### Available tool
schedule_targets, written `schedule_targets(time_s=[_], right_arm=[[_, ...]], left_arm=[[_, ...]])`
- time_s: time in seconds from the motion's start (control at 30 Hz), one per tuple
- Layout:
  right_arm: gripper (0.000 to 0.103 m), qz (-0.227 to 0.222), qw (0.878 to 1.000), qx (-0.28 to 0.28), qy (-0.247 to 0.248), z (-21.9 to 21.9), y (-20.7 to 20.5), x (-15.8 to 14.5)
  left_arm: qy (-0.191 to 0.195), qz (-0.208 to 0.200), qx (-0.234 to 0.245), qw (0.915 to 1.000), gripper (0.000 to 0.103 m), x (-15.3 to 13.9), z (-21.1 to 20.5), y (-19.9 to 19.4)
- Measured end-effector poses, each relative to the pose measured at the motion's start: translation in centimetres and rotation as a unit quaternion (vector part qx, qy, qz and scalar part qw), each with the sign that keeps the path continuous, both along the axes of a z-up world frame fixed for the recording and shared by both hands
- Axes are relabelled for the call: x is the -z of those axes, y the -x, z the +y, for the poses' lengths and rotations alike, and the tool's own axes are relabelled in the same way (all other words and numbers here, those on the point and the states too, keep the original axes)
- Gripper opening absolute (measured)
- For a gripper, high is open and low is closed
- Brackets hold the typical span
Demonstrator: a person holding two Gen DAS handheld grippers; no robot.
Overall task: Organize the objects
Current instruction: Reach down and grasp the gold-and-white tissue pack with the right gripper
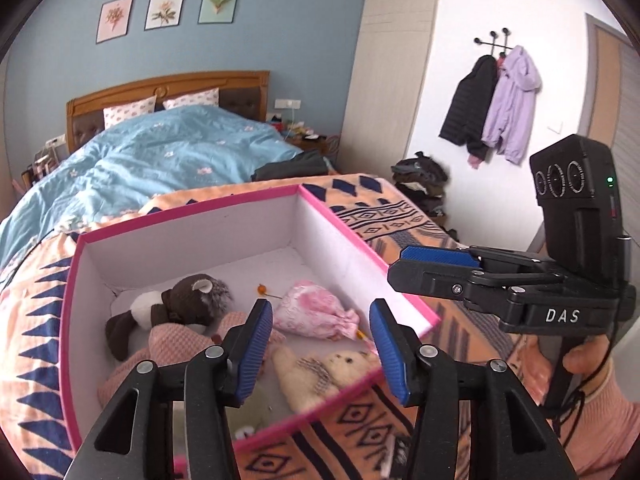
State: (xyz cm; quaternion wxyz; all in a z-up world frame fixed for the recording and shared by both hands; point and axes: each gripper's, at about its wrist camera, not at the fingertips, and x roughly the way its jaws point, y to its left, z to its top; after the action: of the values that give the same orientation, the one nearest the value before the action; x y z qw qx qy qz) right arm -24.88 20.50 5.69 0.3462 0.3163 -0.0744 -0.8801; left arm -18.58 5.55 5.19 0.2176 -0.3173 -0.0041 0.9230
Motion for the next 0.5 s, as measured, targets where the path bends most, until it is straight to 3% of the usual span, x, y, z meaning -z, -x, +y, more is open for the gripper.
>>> schedule_targets(time_s=[0.3,0.5], right_arm=[[0.052,-0.004,1.0,-0.018,0.007,2.1,-4.8,0.9],[0.052,-0.026,0.999,-0.018,0.006,3.3,-7.7,3.4]], left_arm=[[-0.003,0.027,0.045,0.9986,0.058,0.1,1.1,-5.7],[-0.001,0.008,0.068,0.9977,0.058,2.0,2.2,-7.8]])
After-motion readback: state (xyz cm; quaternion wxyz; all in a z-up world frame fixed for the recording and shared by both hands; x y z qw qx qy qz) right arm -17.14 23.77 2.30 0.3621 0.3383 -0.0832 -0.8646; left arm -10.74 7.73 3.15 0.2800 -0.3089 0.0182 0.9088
